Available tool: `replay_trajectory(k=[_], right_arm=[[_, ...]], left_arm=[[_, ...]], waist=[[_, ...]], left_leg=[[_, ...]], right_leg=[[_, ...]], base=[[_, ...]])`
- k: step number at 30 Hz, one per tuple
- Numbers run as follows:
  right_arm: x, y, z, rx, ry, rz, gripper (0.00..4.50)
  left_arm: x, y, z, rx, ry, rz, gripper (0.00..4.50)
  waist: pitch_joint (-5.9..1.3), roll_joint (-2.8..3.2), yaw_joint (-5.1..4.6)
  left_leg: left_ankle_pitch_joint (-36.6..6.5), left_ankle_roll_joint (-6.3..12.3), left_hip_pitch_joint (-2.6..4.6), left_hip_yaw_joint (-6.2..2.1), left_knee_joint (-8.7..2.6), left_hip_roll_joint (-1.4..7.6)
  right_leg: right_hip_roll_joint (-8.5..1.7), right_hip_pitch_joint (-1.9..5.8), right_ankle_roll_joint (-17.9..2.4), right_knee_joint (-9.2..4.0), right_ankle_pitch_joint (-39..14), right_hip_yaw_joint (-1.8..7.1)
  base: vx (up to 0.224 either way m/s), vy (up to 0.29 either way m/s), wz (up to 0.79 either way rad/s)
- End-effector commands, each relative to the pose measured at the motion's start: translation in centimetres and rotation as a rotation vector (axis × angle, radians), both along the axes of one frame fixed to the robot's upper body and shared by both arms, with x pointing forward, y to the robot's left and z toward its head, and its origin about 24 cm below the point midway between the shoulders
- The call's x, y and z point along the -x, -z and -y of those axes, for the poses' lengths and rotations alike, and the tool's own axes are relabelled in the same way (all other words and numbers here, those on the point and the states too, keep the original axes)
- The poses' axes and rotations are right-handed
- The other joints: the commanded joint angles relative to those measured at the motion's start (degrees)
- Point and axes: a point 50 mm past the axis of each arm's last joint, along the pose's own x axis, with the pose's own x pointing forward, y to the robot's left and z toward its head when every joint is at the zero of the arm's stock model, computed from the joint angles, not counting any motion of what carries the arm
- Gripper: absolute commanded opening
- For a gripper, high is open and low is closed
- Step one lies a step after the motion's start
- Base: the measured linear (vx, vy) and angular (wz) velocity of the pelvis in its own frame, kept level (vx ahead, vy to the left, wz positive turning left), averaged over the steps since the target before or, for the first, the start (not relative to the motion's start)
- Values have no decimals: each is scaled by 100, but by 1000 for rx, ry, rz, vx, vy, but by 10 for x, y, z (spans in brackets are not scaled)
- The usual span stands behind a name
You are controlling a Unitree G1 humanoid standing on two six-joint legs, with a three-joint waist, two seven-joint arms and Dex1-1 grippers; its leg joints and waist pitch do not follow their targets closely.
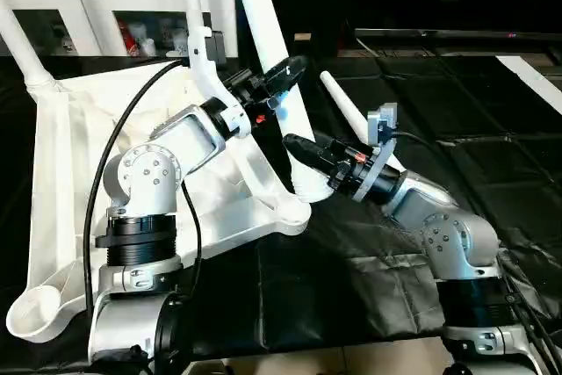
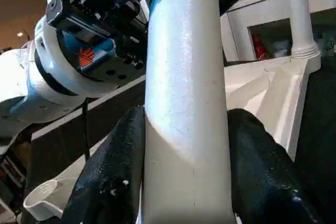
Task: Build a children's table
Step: Pick table leg
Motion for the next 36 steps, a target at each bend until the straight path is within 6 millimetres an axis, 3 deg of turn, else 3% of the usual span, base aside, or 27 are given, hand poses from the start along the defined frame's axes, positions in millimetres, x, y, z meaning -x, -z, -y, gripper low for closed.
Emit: replay_trajectory(k=[1, 10, 11, 18, 22, 36], right_arm=[[-5, 1, 3, 85, 38, 5, 256], [-10, -6, 14, 156, 11, 5, 316], [-10, -7, 15, 157, -6, -1, 320], [-8, -10, 21, 179, -148, -78, 323], [-7, -8, 16, 242, -225, -101, 323], [-9, 0, 4, 271, -258, -172, 323]], left_arm=[[-1, -8, 6, -85, 1, 52, 185], [4, -15, 1, -216, 85, 145, 185], [5, -15, 1, -225, 94, 151, 185], [13, -19, 6, -285, 189, 212, 185], [18, -18, 13, -337, 244, 243, 184], [26, -21, 22, -363, 314, 289, 184]], waist=[[-461, 35, 6], [-462, 26, 1], [-455, 5, -7], [-463, 17, 21], [-455, -36, 22], [-467, -39, 26]], left_leg=[[-1000, -77, 55, -41, -379, 90], [-956, -111, 58, -40, -378, 93], [-966, -102, 60, -34, -379, 89], [-896, -67, 64, -28, -364, 100], [-840, -59, 44, -16, -350, 90], [-767, -104, 55, -14, -347, 105]], right_leg=[[-403, 347, -617, -507, -1508, 259], [-410, 348, -634, -480, -1502, 268], [-398, 346, -636, -488, -1508, 268], [-405, 358, -747, -459, -1334, 274], [-422, 365, -734, -464, -1472, 273], [-418, 348, -751, -439, -1383, 278]], base=[[0, 0, 0], [0, 0, 0], [0, 0, 0], [0, 0, 0], [0, 0, 0], [0, 0, 0]])
